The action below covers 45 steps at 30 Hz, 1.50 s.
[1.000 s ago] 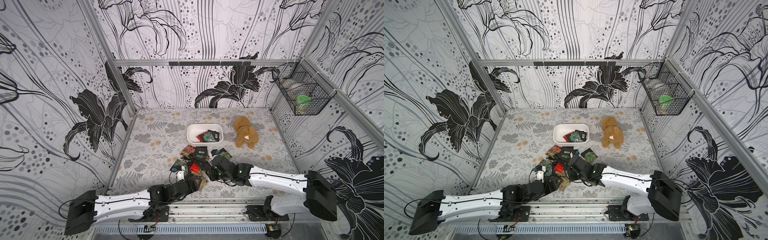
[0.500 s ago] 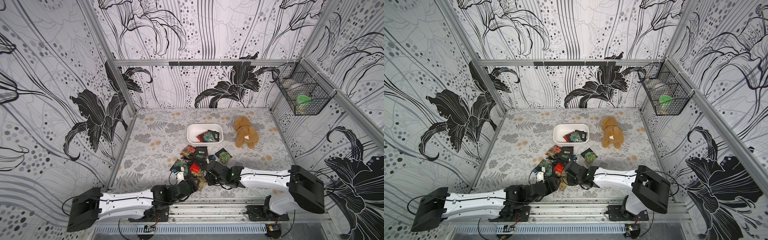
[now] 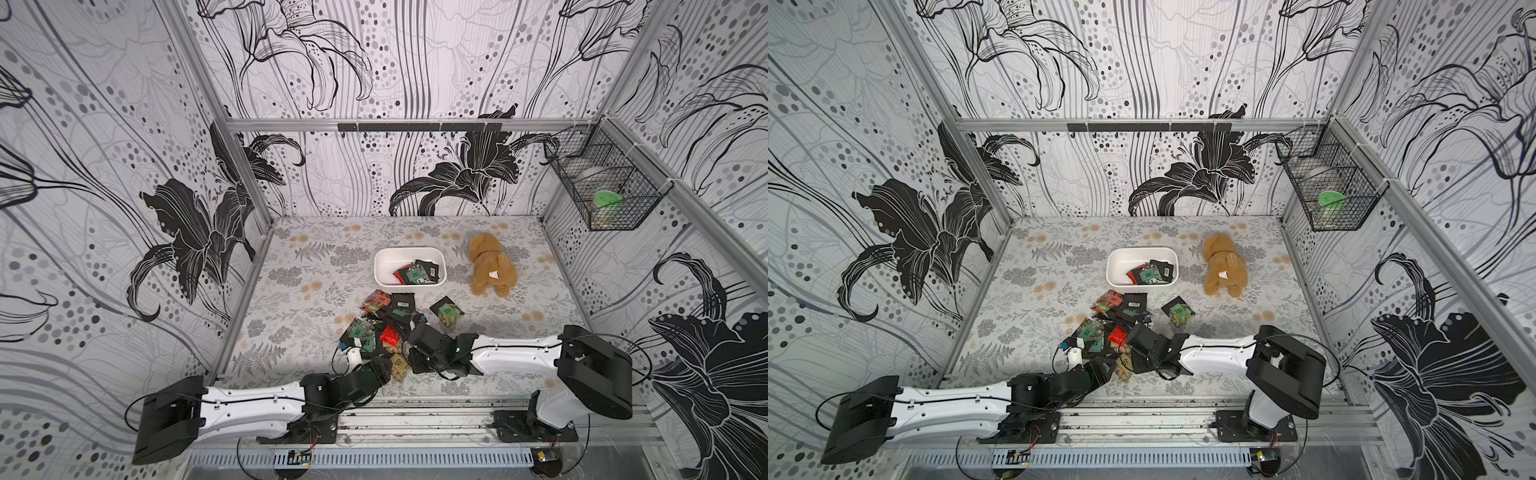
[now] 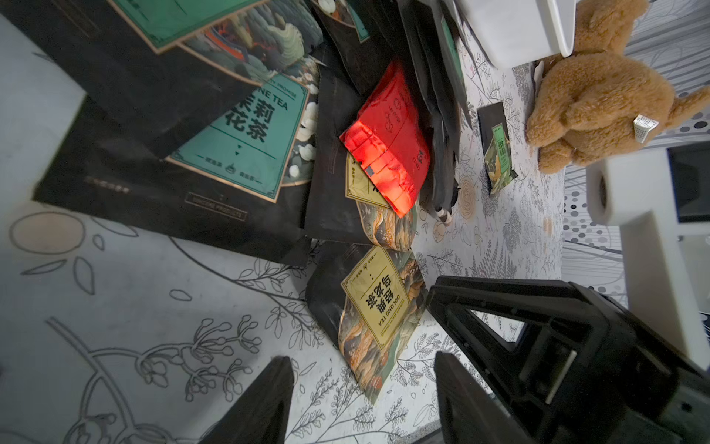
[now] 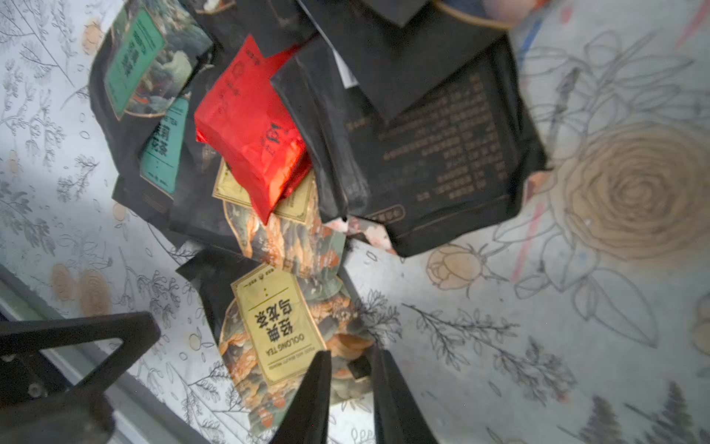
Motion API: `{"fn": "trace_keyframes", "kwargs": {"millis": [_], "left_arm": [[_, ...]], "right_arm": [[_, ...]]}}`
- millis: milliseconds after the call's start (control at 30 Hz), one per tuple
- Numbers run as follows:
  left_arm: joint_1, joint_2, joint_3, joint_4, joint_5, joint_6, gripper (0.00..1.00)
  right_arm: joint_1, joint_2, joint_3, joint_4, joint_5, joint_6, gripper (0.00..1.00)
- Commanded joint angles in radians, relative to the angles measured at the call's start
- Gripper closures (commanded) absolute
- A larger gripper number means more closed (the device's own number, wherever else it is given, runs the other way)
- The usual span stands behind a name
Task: Put the tea bags into the storage box
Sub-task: Pick up the tea bag from the center of the board.
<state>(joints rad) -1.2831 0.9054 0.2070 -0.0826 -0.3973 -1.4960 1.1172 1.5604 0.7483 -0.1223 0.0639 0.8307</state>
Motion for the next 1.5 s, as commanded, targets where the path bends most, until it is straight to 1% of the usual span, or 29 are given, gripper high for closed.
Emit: {"fn": "trace_keyframes", "kwargs": {"millis": [0,67,167,400,600,667,833,1267,1467], "left_arm": [[-0.004,0.024,0.007,0.041,-0.012,-0.023,0.4],[-0.004,0.046,0.003,0.067,-0.01,-0.034,0.47],[-0.004,0.072,-0.004,0.091,-0.008,-0.056,0.5],[-0.004,0.126,0.006,0.098,-0.013,-0.075,0.5],[-0.004,0.176,0.006,0.138,-0.006,-0.092,0.5],[-0.004,0.192,0.008,0.158,-0.003,-0.093,0.51],[-0.004,0.229,0.004,0.208,0.01,-0.11,0.55],[-0.004,0.316,-0.029,0.368,0.033,-0.153,0.57],[-0.004,0.345,-0.023,0.4,0.037,-0.155,0.59]], "right_arm": [[0.007,0.025,0.013,-0.011,0.004,0.014,0.77],[0.007,0.029,0.01,-0.014,0.007,0.012,0.77],[0.007,0.031,0.009,-0.024,0.018,0.012,0.77],[0.01,0.051,0.008,-0.03,0.022,0.011,0.79],[0.015,0.054,0.006,-0.028,0.024,0.013,0.79],[0.016,0.05,0.008,-0.028,0.025,0.011,0.8],[0.018,0.047,0.006,-0.032,0.03,0.011,0.8],[0.02,0.055,-0.002,-0.016,0.023,0.01,0.81],[0.021,0.046,-0.005,-0.016,0.022,0.01,0.81]]}}
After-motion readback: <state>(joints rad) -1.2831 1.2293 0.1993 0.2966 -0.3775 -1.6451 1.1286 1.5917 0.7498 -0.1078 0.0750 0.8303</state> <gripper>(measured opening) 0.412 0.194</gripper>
